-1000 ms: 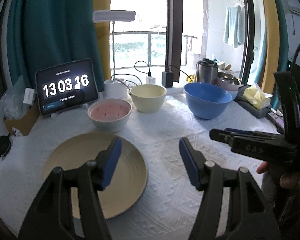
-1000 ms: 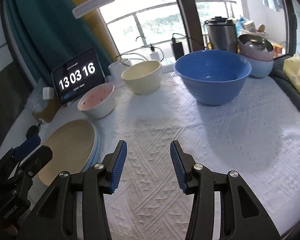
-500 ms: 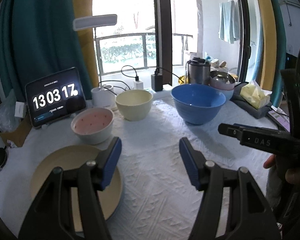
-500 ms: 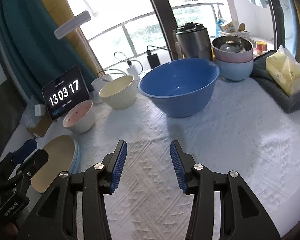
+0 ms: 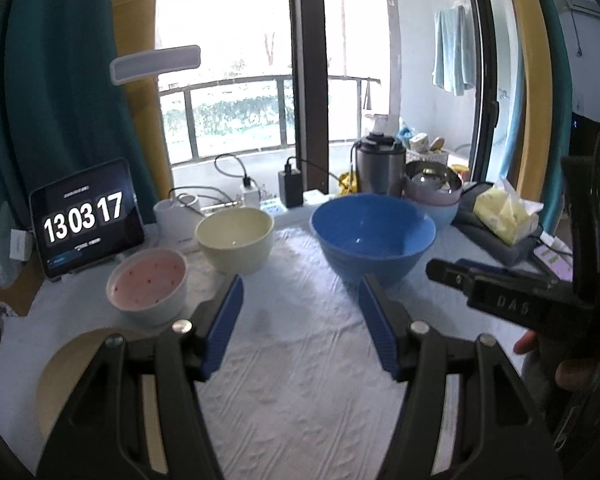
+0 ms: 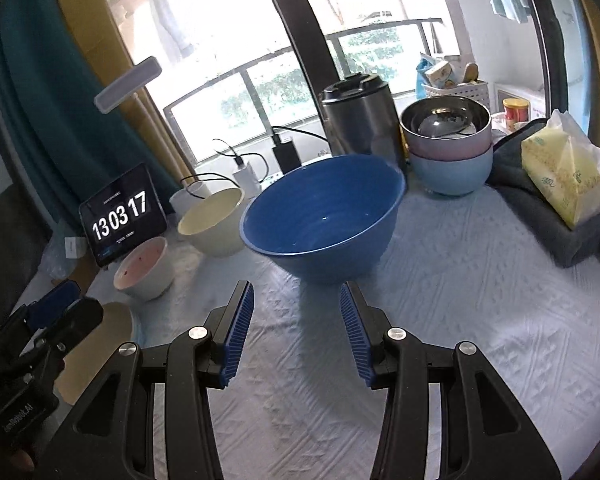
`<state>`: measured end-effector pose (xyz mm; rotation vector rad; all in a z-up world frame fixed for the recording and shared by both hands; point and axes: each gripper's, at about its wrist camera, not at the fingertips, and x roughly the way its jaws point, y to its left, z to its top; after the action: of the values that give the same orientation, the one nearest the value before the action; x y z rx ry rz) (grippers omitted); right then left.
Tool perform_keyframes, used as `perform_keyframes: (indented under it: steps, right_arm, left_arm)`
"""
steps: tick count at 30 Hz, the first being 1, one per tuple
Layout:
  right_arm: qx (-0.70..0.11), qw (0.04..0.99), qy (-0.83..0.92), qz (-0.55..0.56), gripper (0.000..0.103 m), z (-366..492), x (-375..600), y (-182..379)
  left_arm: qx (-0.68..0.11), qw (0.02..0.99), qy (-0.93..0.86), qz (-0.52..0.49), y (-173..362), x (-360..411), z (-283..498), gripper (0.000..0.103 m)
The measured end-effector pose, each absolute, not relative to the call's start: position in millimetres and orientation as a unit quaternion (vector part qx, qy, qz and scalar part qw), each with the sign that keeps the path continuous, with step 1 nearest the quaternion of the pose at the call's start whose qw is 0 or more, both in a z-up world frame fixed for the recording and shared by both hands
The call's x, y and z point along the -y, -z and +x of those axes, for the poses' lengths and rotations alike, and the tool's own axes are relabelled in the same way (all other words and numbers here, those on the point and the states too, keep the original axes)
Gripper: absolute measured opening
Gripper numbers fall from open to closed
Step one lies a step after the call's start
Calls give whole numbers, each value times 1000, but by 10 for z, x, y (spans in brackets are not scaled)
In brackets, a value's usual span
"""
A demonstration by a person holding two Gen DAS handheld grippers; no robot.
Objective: Organize plates and bowls
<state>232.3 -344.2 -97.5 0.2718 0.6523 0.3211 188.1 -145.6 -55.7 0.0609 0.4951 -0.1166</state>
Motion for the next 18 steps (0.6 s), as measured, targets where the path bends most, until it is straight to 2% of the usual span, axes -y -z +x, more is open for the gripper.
perform_keyframes:
  steps: [10, 18]
  right_arm:
    - [-322, 928, -143, 125, 48, 2604, 3662, 965]
    - [-286, 944, -132, 98, 48, 2823, 3714, 847]
  left_arm:
    - [-202, 977, 61, -13, 530, 1732, 2261, 61]
    - [-220, 974, 49, -36, 706, 1803, 2668, 61]
